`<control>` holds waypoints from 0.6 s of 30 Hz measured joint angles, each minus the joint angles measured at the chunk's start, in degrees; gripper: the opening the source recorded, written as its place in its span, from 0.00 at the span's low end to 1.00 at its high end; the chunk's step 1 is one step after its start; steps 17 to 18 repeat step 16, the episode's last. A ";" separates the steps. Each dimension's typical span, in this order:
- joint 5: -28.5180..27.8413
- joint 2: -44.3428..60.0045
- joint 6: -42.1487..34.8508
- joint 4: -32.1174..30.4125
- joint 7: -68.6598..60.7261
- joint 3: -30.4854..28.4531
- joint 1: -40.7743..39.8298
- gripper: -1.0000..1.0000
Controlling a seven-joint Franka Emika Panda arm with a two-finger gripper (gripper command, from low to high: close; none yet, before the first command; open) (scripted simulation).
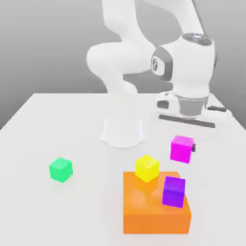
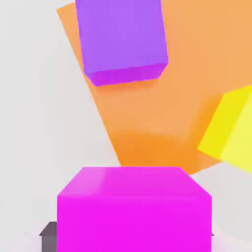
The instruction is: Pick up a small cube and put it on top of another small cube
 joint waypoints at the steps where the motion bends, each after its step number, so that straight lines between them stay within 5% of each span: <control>1: -0.48 -1.52 -1.30 -0.24 -1.57 -1.02 -0.71 0.00; 6: -3.45 -8.88 -7.56 -1.46 -8.80 -5.62 -4.61 0.00; 12: -4.02 -0.19 3.62 -3.98 -10.16 -5.96 -5.80 0.00; 13: -4.01 1.33 5.49 -4.33 -10.16 -5.92 -5.81 1.00; 18: -4.01 1.33 5.49 -4.33 -10.16 -5.92 -5.81 1.00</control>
